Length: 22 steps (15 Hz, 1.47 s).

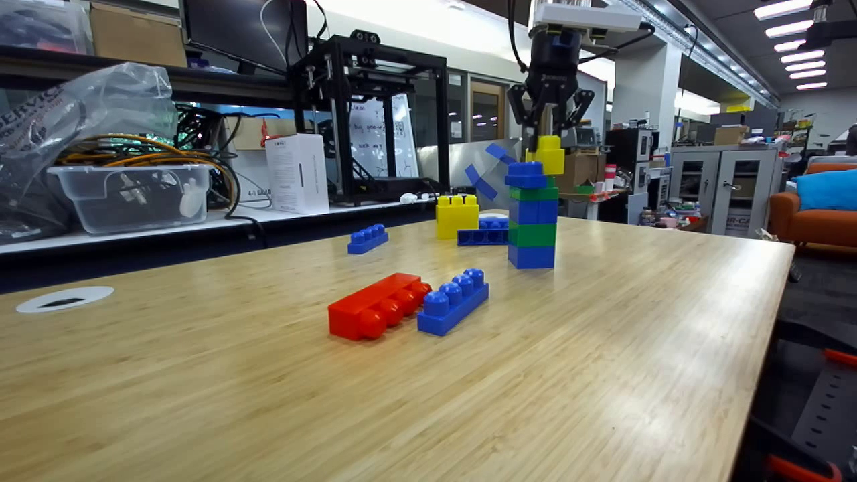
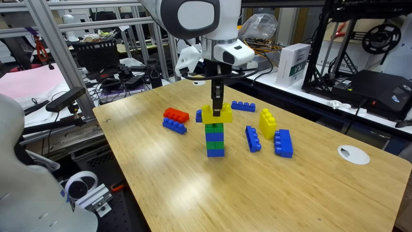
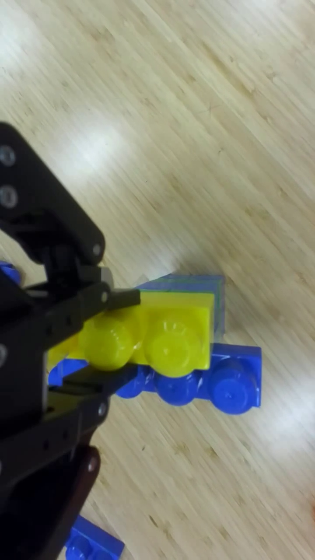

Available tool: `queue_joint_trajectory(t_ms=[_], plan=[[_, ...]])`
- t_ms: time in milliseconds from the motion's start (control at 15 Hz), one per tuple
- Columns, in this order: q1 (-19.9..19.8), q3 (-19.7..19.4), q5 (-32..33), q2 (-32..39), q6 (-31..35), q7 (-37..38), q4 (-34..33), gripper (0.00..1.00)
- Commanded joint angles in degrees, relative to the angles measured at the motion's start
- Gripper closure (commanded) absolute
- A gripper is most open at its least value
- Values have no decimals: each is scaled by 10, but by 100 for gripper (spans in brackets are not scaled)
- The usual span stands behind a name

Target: Pick the yellow block and put it on the green block

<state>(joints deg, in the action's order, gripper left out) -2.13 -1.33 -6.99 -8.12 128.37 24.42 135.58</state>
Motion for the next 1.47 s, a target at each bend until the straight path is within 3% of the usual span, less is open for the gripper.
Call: queue_joint_trajectory(t_ms=[0, 1400], plan=[[-4, 1, -2, -7, 18, -20, 16, 90], [2, 2, -11, -2, 51, -53, 36, 90]])
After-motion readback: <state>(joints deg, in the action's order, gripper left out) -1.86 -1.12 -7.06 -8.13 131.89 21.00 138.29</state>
